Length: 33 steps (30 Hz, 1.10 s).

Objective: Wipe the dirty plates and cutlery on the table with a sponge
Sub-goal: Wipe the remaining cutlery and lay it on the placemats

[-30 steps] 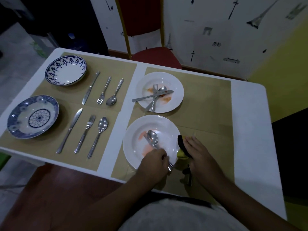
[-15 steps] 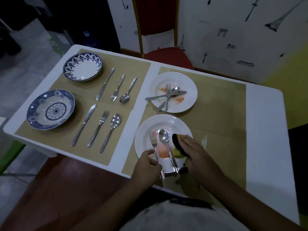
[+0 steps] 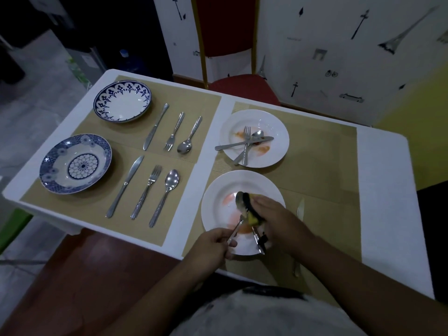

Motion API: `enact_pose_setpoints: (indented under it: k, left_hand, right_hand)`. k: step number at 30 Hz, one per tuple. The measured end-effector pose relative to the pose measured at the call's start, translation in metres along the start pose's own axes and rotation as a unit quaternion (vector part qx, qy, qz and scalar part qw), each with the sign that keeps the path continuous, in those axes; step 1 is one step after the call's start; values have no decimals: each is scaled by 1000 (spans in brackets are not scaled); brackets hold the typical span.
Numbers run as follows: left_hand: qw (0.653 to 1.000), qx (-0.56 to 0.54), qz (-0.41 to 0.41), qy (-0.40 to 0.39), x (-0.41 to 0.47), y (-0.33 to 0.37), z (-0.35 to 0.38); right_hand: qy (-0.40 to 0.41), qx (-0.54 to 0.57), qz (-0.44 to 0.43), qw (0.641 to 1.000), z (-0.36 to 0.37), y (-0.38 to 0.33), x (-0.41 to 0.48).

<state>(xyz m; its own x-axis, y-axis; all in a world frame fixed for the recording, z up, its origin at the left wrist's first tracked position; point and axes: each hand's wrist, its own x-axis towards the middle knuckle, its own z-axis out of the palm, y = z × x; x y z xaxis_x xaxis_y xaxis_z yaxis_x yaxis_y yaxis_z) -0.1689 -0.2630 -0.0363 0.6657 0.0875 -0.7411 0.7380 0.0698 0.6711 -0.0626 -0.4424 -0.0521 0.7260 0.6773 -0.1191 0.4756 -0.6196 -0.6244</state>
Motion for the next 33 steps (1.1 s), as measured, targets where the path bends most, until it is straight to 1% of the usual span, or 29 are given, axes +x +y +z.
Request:
enact_pose_setpoints:
  k: [2, 5, 6, 8, 10, 11, 14, 16, 19, 21, 22, 24, 25, 27, 28, 29, 31, 33]
  left_hand:
    - [1000, -2, -10, 11, -1, 2, -2]
    - [999, 8, -4, 52, 5, 8, -8]
    - [998, 23, 6, 63, 7, 10, -10]
    - [994, 67, 29, 76, 10, 14, -11]
    - [992, 95, 43, 72, 11, 17, -11]
    - [993, 92, 43, 63, 13, 18, -11]
    - [998, 59, 27, 17, 11, 22, -8]
    - [996, 80, 33, 7, 11, 23, -9]
    - [989, 132, 67, 13, 8, 25, -14]
    - [990, 128, 58, 6, 8, 26, -19]
    - [992, 118, 44, -4, 7, 27, -20]
    - [996, 91, 11, -20, 8, 30, -22]
    - [997, 78, -3, -21, 10, 32, -23]
    - [997, 63, -24, -23, 15, 34, -26]
    - [997, 63, -32, -26, 17, 35, -28]
    - [997, 66, -36, -28, 19, 35, -29]
    - [996, 79, -28, -27, 23, 33, -33]
    - [995, 94, -5, -25, 26, 29, -33]
  right_hand:
    - [38, 33, 44, 998, -8, 4, 5]
    - [106, 75, 89, 988, -16, 3, 5]
    - [124, 82, 97, 984, -19, -2, 3]
    - [146, 66, 77, 984, -20, -11, -1]
    - [133, 45, 54, 989, -14, -18, -4]
    - [116, 33, 42, 992, -8, -20, -6]
    - [16, -15, -18, 1000, 12, -18, -10]
    - [-15, -69, -47, 996, 23, -14, -9]
    - [-15, -140, -55, 988, 20, -5, -1]
    - [-4, -205, -63, 977, 14, 2, 4]
    - [-8, -221, -49, 974, 11, 6, 6]
    - [-22, -215, 5, 976, 3, 14, 7]
    - [-6, -195, 28, 980, 1, 14, 6]
    - [68, -134, 46, 987, -2, 4, 6]
    - [109, -105, 39, 988, -1, -4, 6]
    - [130, -90, 28, 987, -1, -12, 6]
    - [112, -87, 9, 990, 3, -27, 7]
    - [57, -117, -15, 991, 11, -32, 8]
